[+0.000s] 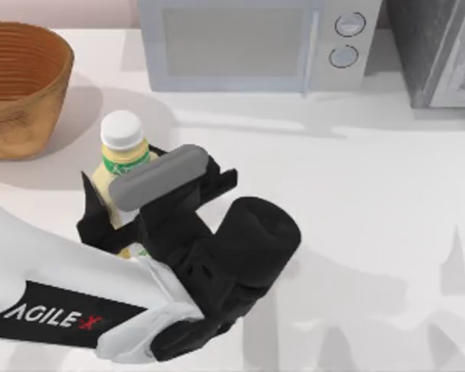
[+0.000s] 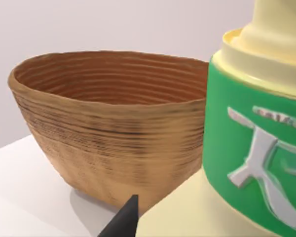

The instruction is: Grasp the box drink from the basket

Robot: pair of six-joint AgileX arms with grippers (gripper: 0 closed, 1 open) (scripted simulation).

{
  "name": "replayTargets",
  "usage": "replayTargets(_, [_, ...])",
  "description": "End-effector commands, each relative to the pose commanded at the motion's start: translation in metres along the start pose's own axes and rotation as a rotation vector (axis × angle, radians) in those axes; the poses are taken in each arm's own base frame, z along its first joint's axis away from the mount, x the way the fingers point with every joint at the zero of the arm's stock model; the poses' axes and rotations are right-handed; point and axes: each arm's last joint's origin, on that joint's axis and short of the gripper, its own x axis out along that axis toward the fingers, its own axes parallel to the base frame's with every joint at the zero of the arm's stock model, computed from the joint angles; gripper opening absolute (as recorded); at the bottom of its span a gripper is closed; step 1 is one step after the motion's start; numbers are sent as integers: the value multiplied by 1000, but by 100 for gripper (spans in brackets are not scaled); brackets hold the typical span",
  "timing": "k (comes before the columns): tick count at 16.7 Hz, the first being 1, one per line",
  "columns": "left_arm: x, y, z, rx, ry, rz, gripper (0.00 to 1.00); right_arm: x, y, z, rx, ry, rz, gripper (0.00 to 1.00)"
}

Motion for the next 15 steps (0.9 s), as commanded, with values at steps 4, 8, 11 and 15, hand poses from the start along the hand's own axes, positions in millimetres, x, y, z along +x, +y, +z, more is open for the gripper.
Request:
replayTargets(4, [0,0,0,0,0,0,23,0,0,0,0,0,0,100])
replayTargets(8, [0,0,0,0,0,0,53,0,0,0,0,0,0,100])
replayTargets(11, [0,0,0,0,0,0,75,0,0,0,0,0,0,100])
replayTargets(15, [0,0,0,0,0,0,100,0,0,0,0,0,0,100])
